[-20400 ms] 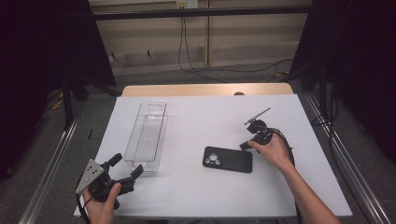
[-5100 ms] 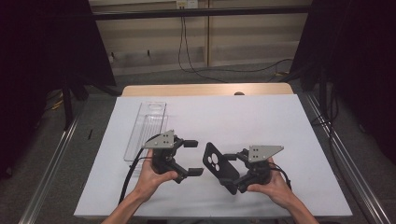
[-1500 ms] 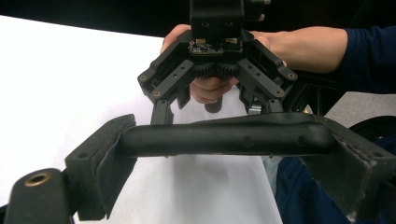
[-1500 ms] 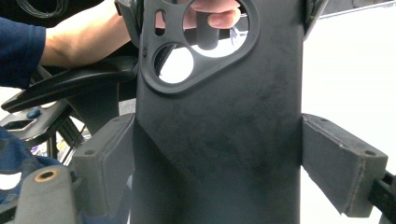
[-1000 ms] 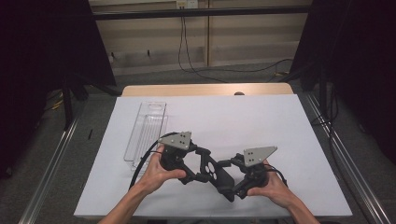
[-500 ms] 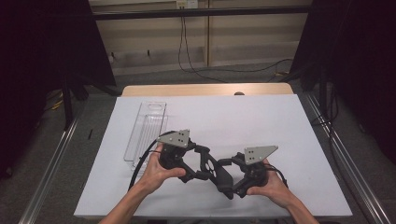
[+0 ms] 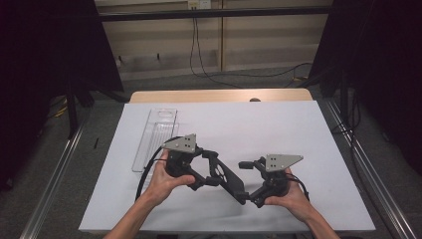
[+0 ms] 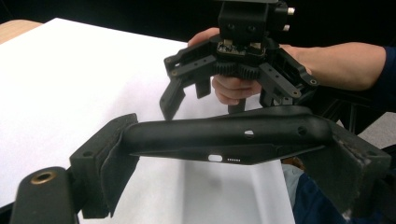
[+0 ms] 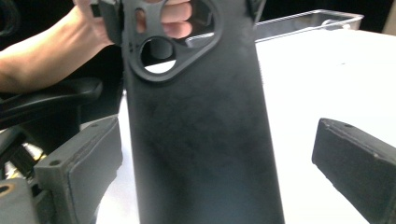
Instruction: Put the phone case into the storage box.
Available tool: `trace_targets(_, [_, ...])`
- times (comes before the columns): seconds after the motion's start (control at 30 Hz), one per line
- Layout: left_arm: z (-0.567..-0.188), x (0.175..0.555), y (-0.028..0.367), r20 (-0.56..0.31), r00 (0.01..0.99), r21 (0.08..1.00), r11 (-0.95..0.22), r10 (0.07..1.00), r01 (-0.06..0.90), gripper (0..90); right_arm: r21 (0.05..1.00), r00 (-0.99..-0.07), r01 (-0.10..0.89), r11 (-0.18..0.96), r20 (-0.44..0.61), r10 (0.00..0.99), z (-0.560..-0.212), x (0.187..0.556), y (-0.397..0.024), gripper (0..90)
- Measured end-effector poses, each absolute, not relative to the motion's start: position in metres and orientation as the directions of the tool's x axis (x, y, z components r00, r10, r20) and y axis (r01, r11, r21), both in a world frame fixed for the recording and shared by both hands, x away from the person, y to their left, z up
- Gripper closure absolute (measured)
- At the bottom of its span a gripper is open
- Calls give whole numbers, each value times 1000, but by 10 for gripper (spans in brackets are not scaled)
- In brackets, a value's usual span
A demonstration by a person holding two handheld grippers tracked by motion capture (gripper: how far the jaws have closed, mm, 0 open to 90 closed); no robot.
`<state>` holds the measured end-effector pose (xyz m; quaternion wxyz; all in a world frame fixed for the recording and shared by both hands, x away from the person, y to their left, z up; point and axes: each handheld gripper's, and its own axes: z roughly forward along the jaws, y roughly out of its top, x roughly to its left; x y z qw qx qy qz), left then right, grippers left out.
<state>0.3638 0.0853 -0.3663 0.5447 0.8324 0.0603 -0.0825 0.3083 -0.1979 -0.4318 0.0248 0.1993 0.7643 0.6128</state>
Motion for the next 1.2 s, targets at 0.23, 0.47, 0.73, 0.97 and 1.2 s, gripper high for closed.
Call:
trace_targets(0.23, [-366,365,91,-209,976,897,-387,55,214,144,957,-903,254,141,182,389,-428,305,-202,12])
trace_targets(0.47, [-366,366,96,-210,973,894,-383,98,232,144,955,-882,271,124,194,431,-427,305,-206,11])
trace_targets(0.73, [-362,367,102,-204,967,893,-376,153,247,144,960,-839,261,97,176,515,-424,303,-210,0])
trace_targets(0.97, [-361,371,105,-209,959,889,-372,192,269,145,953,-804,286,103,180,567,-424,303,-214,0])
trace_targets(1.2, [-358,372,110,-194,952,887,-371,237,273,144,950,-764,286,126,147,628,-423,297,-226,11])
